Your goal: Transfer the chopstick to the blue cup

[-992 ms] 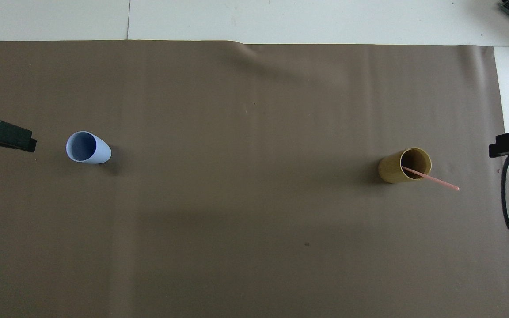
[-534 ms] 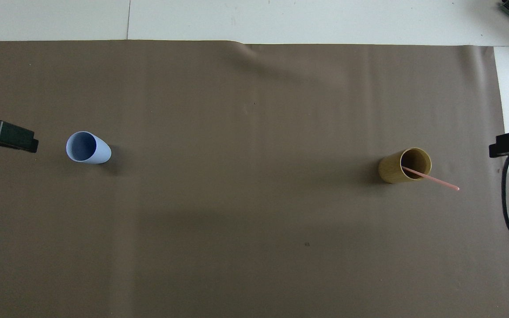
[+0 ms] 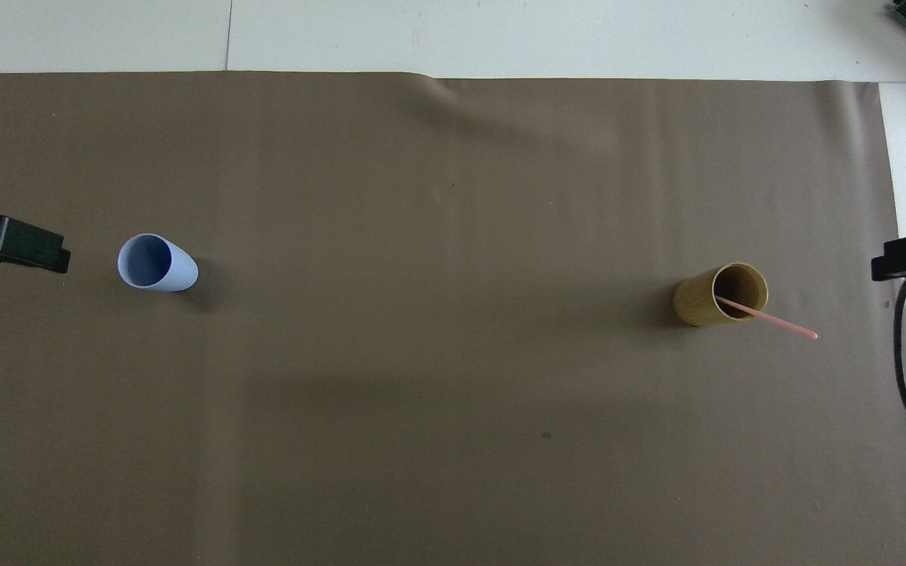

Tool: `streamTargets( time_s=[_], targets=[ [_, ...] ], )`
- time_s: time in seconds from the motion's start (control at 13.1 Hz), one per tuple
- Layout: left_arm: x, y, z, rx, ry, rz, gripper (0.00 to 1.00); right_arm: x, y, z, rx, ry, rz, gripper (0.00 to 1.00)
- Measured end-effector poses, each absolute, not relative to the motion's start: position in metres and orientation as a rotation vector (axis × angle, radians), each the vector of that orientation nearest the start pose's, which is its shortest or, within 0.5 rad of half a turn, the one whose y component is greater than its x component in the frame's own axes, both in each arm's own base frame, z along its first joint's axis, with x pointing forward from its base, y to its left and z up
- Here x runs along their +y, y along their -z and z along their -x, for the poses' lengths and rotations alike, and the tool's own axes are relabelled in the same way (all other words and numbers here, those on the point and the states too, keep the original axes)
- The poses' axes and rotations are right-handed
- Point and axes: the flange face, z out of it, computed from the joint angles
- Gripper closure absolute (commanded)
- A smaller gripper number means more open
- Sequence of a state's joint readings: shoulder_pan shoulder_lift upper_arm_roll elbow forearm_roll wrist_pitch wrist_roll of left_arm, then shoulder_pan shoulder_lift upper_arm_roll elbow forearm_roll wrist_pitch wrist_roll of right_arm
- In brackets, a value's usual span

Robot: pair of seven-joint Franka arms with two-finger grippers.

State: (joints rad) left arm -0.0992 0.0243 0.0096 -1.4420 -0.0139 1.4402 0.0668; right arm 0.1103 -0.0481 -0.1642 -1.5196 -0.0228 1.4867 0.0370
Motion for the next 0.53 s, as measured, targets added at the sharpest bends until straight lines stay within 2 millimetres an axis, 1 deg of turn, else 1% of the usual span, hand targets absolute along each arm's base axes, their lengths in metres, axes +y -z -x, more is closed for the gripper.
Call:
streamTargets(
  time_s=[0.53],
  targets=[
    [-0.0510, -0.6593, -0.5424, 0.250, -0.047, 3.145, 0.00, -0.0337, -0.6666, -0.5298, 0.146, 0.022, 3.153, 0.00]
  ],
)
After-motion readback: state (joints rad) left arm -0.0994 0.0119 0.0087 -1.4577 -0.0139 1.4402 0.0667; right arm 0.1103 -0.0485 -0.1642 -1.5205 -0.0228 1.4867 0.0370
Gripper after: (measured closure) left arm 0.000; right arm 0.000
